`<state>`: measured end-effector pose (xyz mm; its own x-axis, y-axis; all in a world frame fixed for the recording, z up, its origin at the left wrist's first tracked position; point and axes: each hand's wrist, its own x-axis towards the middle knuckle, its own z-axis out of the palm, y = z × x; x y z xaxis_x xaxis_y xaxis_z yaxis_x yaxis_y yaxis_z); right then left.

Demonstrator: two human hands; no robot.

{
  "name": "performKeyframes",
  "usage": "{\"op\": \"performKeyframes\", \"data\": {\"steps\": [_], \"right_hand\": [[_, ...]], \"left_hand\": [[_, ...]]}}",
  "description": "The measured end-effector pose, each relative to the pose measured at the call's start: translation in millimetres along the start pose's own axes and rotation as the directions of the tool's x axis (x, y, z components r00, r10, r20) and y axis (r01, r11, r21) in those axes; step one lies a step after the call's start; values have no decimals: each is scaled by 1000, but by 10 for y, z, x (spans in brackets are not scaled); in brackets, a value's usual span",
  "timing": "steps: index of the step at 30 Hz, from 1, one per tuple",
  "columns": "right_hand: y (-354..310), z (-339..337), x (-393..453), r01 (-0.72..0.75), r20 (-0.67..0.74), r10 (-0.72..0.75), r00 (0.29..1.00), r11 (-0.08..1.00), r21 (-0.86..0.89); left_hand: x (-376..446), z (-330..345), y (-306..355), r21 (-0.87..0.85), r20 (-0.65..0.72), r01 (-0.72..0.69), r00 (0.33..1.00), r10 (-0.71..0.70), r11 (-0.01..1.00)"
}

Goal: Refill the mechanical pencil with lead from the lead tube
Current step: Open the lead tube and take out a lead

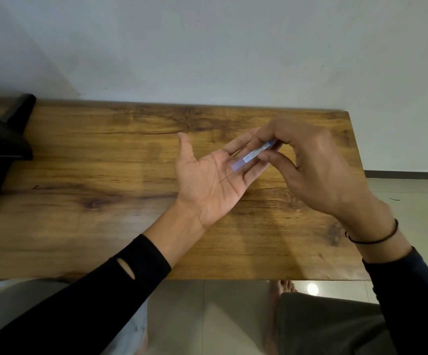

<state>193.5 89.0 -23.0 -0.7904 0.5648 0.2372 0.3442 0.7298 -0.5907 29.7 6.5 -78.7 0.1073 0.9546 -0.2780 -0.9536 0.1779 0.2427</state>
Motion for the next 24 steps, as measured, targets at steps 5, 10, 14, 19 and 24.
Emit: {"op": "performKeyframes", "data": {"steps": [5,10,14,19,24], "right_hand": [[99,-55,-14,-49,-85,49,995,999,-7],[224,-174,-60,-129,-232,126,964,992,3],[319,-260,-115,-161,-279,158,947,987,14],[399,-235,-217,-208,-213,209,954,978,29],[365,22,-251,-263,4,263,965,964,-47]], "left_hand": [[18,-23,4,-28,70,11,997,-9,1000],[28,-44,8,-64,97,15,995,-9,998],[38,-47,52,-43,104,8,995,-3,999],[71,-60,189,-50,115,-27,993,33,998],[90,-54,273,-40,104,-79,991,83,996]]}}
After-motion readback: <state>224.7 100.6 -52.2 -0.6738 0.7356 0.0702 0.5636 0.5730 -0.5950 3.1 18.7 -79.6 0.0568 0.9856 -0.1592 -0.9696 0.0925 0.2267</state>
